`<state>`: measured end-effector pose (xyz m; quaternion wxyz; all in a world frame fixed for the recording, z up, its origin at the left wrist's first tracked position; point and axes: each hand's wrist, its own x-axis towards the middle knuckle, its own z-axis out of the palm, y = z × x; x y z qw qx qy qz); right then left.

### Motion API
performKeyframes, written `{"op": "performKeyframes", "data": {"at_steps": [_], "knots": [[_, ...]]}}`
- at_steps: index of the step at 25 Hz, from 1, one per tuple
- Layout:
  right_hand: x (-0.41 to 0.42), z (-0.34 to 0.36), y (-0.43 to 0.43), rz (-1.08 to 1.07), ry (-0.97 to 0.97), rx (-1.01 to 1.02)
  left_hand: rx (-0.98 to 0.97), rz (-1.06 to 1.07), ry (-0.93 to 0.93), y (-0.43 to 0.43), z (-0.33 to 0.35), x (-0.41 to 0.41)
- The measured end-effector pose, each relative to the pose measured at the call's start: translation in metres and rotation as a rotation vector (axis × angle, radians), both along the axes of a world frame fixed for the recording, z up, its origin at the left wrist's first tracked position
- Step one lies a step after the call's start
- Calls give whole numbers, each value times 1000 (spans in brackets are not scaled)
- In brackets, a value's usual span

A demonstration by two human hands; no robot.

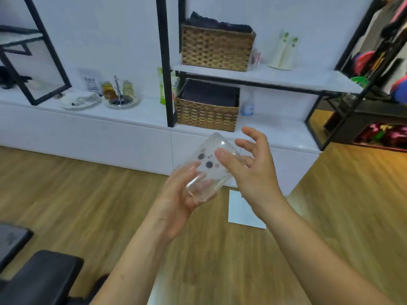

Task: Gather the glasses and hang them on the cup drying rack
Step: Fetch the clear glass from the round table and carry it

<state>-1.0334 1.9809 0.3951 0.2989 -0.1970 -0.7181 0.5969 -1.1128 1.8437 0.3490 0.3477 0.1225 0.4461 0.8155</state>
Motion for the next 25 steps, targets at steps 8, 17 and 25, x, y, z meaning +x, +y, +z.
{"op": "performKeyframes", "data": {"at_steps": [8,17,25], "knots": [[-233,-28,-10,392,65,-25,-112,126,165,-13,-27,-175],[-538,-48,-44,983,-175,-63,-40,730,-46,-36,-30,-414],[-702,-40,-73,1119,-235,52,66,920,9,-73,-13,-564]]}}
